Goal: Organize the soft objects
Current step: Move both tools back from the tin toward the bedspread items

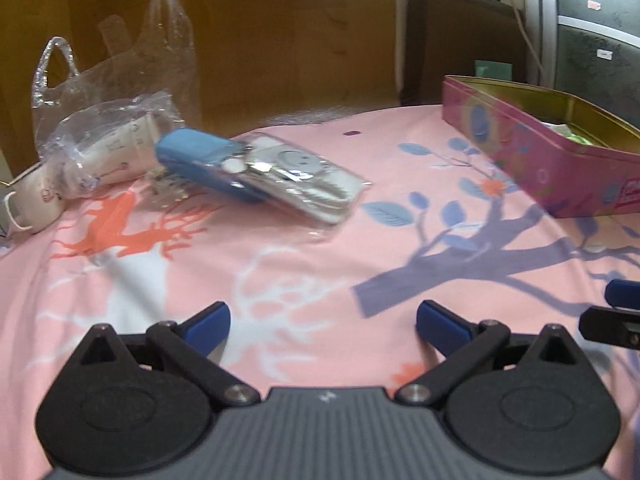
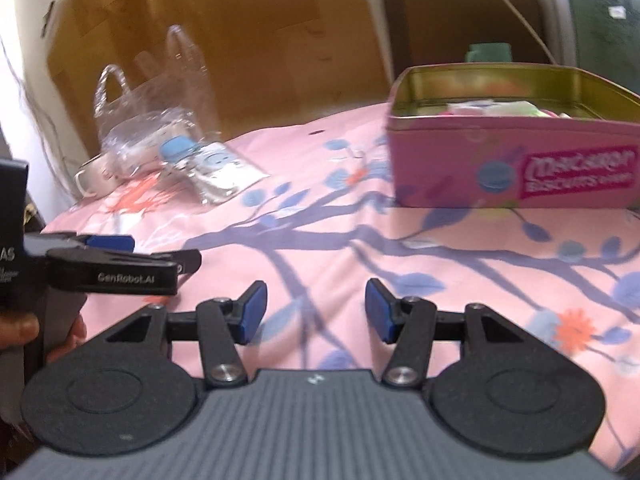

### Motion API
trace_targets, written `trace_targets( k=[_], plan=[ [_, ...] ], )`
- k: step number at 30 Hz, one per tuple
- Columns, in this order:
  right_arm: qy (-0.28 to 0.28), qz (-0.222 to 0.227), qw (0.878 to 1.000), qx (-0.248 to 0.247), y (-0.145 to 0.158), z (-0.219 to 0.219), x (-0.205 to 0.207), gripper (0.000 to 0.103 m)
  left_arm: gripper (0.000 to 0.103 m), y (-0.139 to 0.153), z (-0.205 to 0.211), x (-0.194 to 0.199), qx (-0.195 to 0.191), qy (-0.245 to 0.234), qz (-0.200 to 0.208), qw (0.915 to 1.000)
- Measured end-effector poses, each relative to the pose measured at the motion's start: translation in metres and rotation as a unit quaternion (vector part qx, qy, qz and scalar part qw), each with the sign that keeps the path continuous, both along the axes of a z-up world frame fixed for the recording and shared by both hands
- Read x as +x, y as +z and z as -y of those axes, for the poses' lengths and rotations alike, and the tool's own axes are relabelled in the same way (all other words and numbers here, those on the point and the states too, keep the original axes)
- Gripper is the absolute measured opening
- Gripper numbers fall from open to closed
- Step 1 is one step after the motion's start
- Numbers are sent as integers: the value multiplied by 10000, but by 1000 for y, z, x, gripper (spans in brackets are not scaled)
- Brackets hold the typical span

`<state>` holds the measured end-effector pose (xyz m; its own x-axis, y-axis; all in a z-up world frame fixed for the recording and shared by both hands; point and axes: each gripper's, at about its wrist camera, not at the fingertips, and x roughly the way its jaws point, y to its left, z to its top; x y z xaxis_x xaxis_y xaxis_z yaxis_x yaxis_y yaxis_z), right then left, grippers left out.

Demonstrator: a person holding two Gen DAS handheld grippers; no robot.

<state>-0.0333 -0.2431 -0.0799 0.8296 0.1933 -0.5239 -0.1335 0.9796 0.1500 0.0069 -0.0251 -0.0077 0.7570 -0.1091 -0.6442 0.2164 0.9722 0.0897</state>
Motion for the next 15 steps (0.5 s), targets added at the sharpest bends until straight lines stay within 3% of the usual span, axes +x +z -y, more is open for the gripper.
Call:
trace_targets(
  k=[9,15],
  plan=[
    [462,10,9985,-306,-3,-34,15,60,103,0,-38,6,216,383,172,9989],
    [683,5,9968,-414,-4,-48,31,61,103,-1,-64,14,16,659,110,9978]
  ],
)
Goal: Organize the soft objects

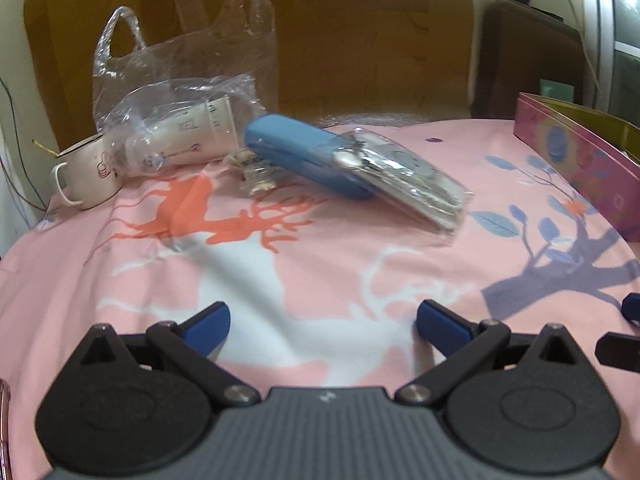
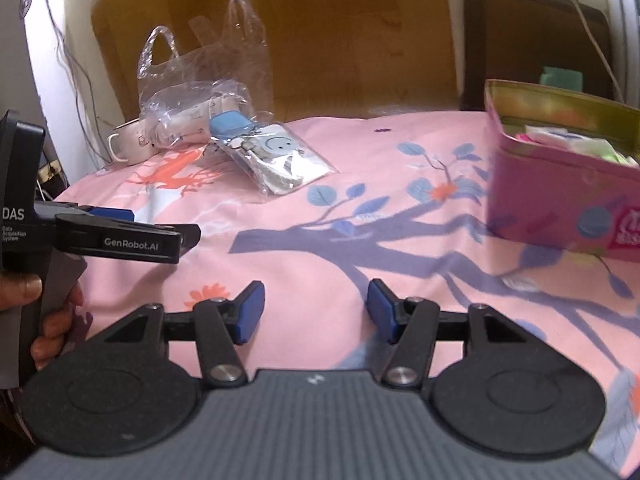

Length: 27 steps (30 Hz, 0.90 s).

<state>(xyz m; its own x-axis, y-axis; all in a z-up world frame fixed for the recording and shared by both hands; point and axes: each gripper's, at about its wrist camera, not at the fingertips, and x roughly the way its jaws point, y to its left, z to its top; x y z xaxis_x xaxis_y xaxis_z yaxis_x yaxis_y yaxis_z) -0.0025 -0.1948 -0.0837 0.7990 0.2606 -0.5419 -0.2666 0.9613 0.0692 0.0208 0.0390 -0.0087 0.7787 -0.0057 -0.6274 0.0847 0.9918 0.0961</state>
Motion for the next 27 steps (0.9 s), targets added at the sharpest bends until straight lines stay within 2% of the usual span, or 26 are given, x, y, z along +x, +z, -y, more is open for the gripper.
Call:
trace_targets(
  k=[10,20,27],
  plan=[
    [291,15,9993,-238,-1,-18,14,61,103,-1,-20,13,-314,305,-130,9990],
    [451,112,9985,-298,-3,-26,25,62,103,-2,-22,15,-333,353,-150,9987],
    [452,145,9988,-148,-4,-21,22,63,103,-2,-23,15,-360,351,-155,9986]
  ],
)
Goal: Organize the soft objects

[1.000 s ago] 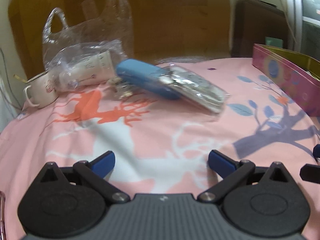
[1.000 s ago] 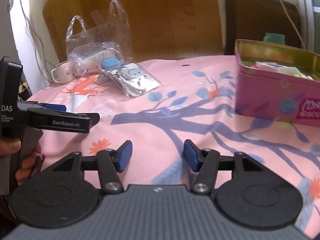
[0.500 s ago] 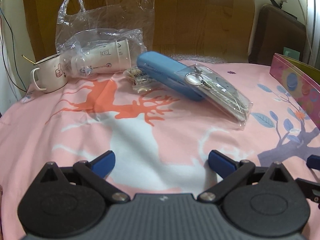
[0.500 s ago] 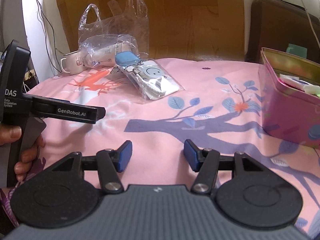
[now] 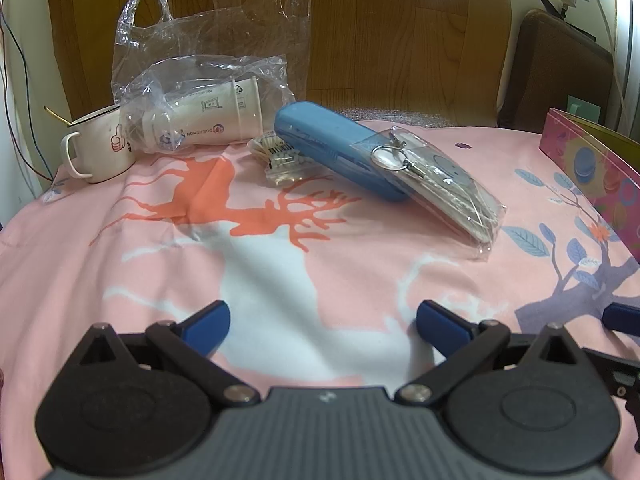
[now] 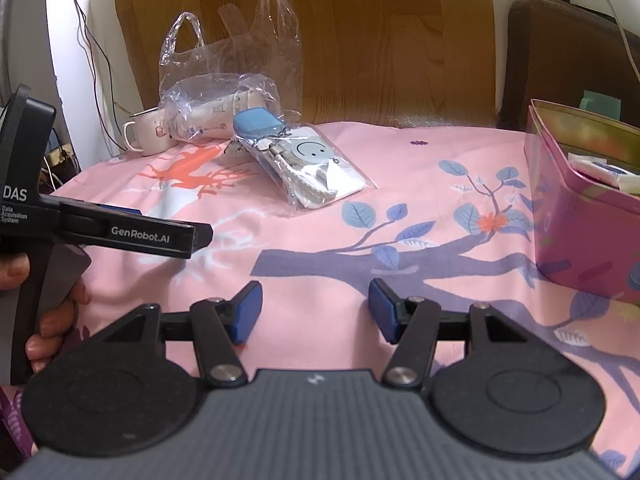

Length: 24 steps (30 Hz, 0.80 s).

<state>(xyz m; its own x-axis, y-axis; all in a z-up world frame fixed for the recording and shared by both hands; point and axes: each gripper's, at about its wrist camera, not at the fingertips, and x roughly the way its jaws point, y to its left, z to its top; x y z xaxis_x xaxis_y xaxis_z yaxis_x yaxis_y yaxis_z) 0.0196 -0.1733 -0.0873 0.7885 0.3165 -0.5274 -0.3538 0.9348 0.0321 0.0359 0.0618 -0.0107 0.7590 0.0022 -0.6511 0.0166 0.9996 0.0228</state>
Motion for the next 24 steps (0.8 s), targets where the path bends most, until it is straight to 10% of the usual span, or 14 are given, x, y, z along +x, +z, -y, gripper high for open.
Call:
trace_targets(
  k=[24],
  plan=[
    [98,57,9997,-232,-3,-5,-1,68,103,1,-13,-3,-169,634,80,9978]
  ],
)
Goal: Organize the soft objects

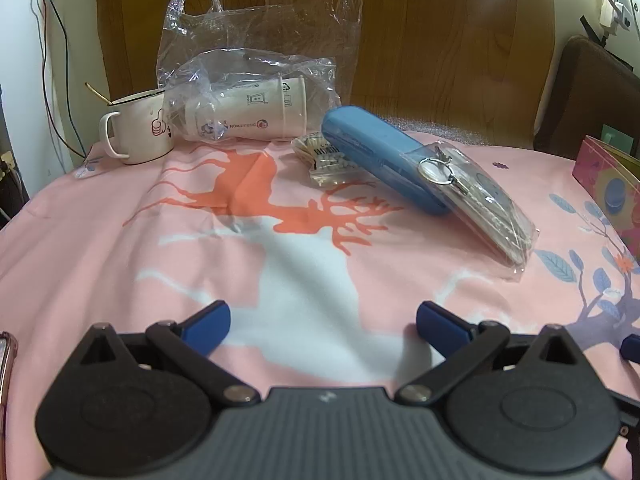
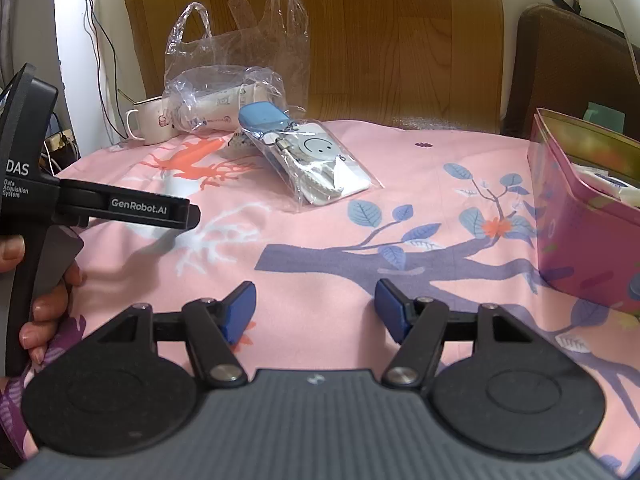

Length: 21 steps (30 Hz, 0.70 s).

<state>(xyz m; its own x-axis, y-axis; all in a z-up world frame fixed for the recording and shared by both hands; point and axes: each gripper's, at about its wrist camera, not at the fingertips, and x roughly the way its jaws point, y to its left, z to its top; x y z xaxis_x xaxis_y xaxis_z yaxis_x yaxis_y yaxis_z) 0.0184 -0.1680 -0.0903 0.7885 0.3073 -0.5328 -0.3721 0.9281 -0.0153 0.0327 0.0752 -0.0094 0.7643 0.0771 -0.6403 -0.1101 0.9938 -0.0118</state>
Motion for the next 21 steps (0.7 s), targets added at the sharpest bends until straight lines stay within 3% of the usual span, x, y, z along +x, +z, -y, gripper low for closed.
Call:
trace_targets(
  k=[11,21],
  plan=[
    [12,-3,10000,23,0,0,0,69,103,0,2,0,15,-18,-7,10000],
    [133,-103,9998,93,1,1,7,79,103,0,2,0,15,-31,-3,10000]
  ],
)
